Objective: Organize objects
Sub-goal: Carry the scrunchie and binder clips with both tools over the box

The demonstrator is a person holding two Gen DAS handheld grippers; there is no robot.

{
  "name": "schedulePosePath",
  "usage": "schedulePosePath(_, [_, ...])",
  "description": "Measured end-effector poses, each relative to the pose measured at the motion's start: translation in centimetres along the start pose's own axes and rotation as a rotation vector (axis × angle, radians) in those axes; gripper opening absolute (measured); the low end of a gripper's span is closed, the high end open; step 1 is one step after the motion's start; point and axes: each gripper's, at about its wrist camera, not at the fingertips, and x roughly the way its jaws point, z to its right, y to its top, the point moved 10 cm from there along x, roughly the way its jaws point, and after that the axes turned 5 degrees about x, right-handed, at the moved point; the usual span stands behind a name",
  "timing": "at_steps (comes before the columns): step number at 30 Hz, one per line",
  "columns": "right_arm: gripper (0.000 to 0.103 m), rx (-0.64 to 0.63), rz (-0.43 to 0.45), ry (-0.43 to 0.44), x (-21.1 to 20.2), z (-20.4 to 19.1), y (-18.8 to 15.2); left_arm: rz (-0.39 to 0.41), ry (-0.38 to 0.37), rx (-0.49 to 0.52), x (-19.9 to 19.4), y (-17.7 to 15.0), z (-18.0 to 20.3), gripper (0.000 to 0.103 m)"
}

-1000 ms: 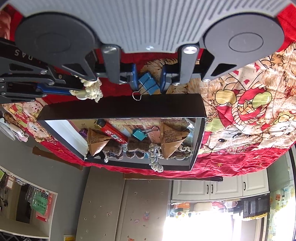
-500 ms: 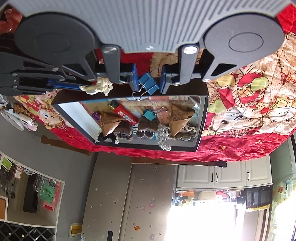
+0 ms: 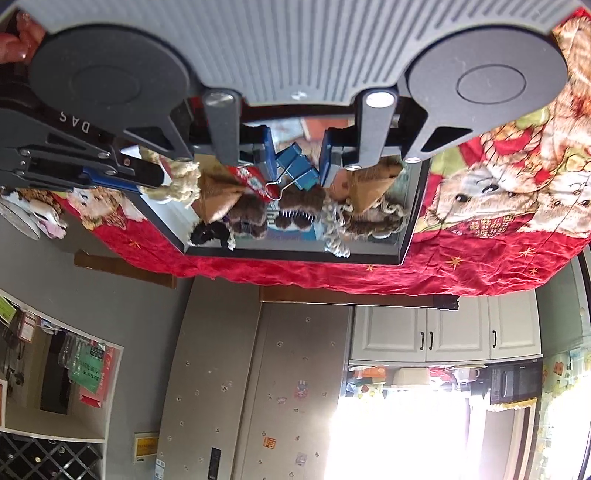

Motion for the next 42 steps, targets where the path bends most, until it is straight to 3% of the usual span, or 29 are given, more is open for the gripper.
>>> schedulePosePath(18, [0.012,0.044,0.012,-0.138,4.2,4.5,-0.2,-0.019,0.069,0.031,5.6,-0.3,0.3,0.029])
schedulePosePath(42, [0.012,0.048,-0.029,-0.164,6.3,5.2,-1.4,-0.035,0.083,0.070,7.2,-1.4,0.5,0.029])
